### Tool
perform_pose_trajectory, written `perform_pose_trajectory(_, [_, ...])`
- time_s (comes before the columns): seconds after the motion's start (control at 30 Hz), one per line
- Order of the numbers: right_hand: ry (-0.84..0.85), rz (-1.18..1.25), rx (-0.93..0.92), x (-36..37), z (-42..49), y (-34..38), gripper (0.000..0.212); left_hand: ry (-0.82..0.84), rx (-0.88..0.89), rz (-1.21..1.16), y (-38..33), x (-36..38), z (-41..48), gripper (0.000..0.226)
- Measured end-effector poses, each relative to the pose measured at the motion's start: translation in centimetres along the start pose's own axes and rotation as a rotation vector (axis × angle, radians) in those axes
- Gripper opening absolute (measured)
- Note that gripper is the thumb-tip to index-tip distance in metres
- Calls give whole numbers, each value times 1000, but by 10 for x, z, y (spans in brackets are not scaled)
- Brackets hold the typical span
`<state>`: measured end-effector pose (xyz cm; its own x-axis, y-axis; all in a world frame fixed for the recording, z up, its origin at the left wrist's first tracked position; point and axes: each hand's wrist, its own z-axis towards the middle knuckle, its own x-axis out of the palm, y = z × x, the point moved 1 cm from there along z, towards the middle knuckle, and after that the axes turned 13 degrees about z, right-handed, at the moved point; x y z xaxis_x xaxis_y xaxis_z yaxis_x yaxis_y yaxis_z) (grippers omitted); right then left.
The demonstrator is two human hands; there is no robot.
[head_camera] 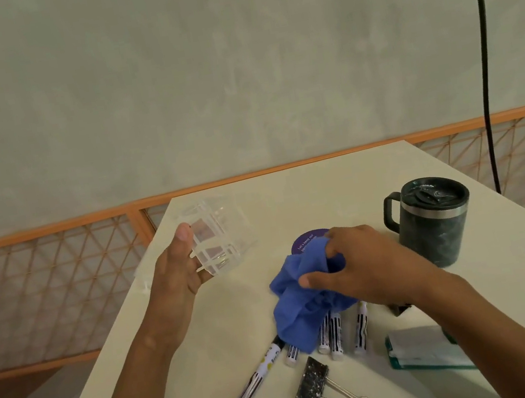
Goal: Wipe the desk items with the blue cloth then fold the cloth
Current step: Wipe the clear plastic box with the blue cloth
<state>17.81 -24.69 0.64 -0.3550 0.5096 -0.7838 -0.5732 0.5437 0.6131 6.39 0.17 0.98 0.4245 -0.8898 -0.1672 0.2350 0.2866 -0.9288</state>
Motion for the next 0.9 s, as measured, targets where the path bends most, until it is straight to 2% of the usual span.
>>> perform_pose_trajectory(0.1, [145, -49, -3, -12, -5, -5, 68, 1, 2, -31, -1, 0, 0, 68])
perform_pose_trajectory(0.2, [144, -40, 19, -22, -9, -5, 79, 12, -3, -51, -1, 0, 0, 68])
perform_pose_trajectory(0.33, [41, -183, -63, -18, -8, 6, 49, 16, -15, -46, 0, -1, 1, 69])
perform_pose_trajectory(0.4, [-70, -174, -139, -14, -1, 9, 32, 11, -33, -42, 1, -2, 1, 72])
perform_pose_trajectory(0.5, [-318, 10, -253, 1, 8, 2, 28, 4, -48, -36, 4, -3, 2, 75])
perform_pose_trajectory(0.6, [-424, 226, -159, 17, 9, -2, 28, -9, -65, -41, 7, -5, 2, 80])
perform_pose_trajectory(0.7, [-367, 107, -164, 36, 10, -6, 26, -8, -70, -47, 7, -6, 1, 88])
perform_pose_trajectory(0.8, [-116, -116, -100, 53, 10, -11, 61, -14, -89, -106, 6, -5, 0, 103])
perform_pose_trajectory(0.83, [-33, -168, -68, 58, 11, -11, 69, -20, -92, -129, 5, -5, 0, 102])
perform_pose_trajectory(0.9, [48, -206, -80, 66, 15, -16, 66, -36, -103, -184, 6, -5, 1, 90])
